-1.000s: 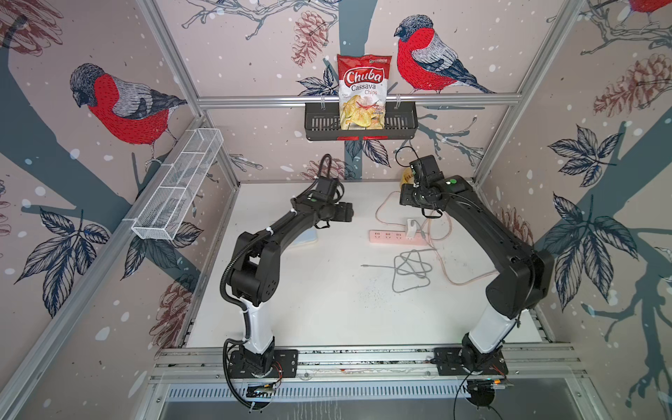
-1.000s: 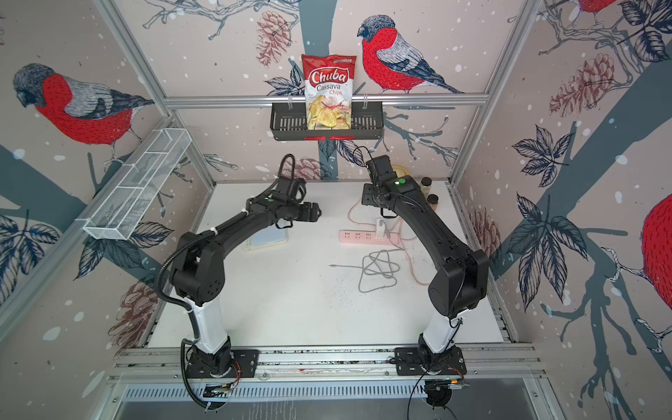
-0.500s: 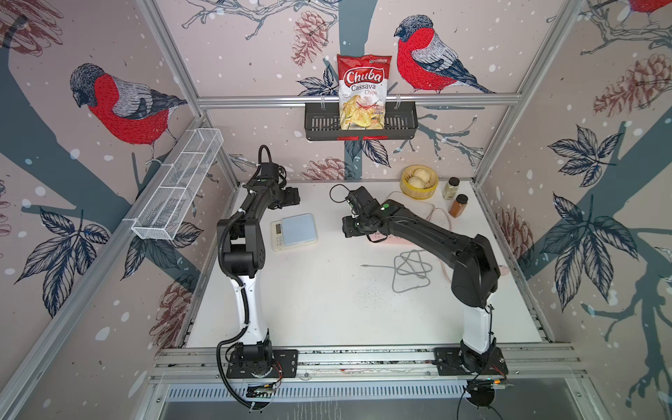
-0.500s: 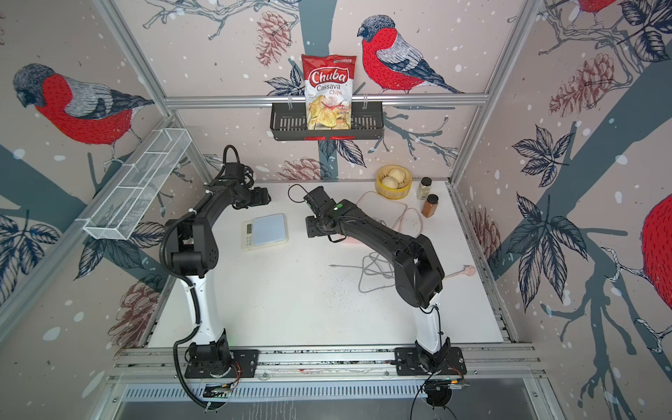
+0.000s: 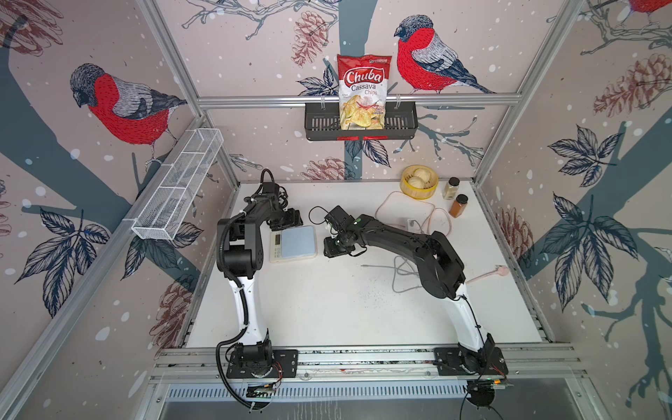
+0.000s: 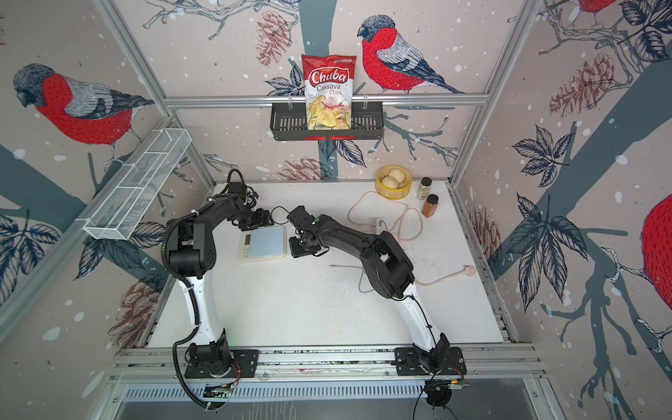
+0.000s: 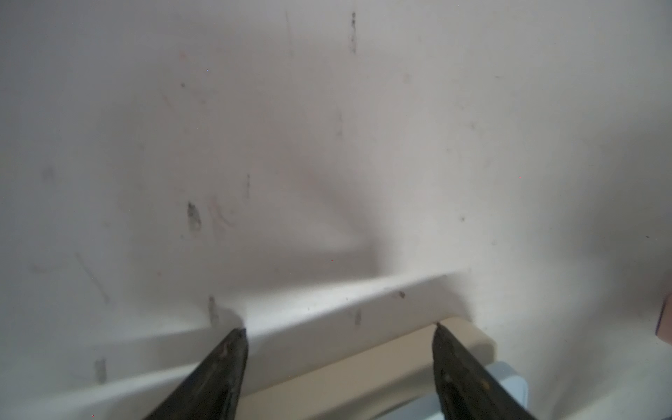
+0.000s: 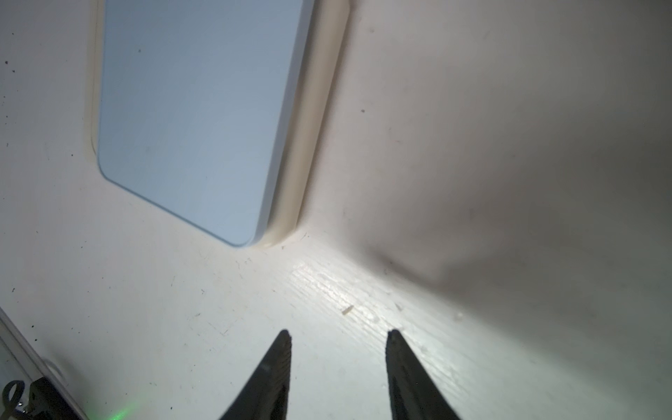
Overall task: Charge the electronic scale
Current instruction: Move the electronic scale to the center of the board, then adjust the electronic scale at the center of the board.
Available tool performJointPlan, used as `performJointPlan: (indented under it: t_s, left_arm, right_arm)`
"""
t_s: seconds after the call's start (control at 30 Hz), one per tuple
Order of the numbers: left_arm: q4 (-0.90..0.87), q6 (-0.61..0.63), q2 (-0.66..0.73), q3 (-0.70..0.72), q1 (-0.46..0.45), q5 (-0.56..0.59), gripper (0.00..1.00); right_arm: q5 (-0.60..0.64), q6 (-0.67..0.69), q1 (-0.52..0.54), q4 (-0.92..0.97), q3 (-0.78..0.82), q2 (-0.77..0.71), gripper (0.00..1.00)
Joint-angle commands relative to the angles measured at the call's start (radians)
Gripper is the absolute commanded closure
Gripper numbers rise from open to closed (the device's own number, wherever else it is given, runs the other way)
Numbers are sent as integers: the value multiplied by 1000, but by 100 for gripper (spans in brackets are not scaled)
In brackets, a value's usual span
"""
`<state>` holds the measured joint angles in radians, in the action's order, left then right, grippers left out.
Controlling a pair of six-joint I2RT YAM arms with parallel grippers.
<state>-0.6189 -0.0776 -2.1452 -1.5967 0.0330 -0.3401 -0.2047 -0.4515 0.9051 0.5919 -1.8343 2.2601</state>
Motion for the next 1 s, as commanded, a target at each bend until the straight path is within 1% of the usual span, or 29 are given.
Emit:
performJointPlan:
  t_s: [0.0, 0.1, 0.17, 0.3, 0.37, 0.47, 0.57, 0.63, 0.7, 0.8, 0.93, 0.97]
  left_arm:
    - [40, -49, 81, 137, 2, -38, 21]
    - [81, -77, 165, 281, 2, -40, 21]
    - [91, -78, 203, 336, 2, -26, 21]
    - [76, -65, 231, 376, 1, -14, 21]
    - [73, -67, 239, 389, 2, -12, 21]
    - [75, -77, 253, 412, 1, 3, 21]
    - [70, -80, 268, 429, 3, 11, 22]
    - [64, -81, 275, 438, 7, 1, 22]
    - [57, -82, 280, 448, 15, -6, 22]
    - [50, -82, 289, 470, 28, -15, 23]
    - [62, -98, 319, 520, 39, -46, 23]
    - [72, -114, 331, 537, 39, -71, 23]
  right_arm:
    - [-77, -21, -1, -23, -10, 21, 56]
    - [-78, -38, -10, -25, 8, 8, 57]
    - [-56, -27, -12, -36, 49, -37, 58]
    - [11, 60, 28, -66, 164, -146, 63]
    - [11, 91, 73, -75, 210, -166, 64]
    - [-16, 137, 151, -84, 225, -144, 65]
    - [-34, 185, 205, -45, 137, -67, 66]
    - [-61, 206, 219, -42, 88, -21, 67]
    - [-58, 195, 216, -41, 36, 24, 69]
    - [-39, 124, 169, -39, -26, 73, 72]
    - [-75, 1, 46, -72, -14, 81, 73]
    - [-91, -21, 12, -88, -1, 72, 73]
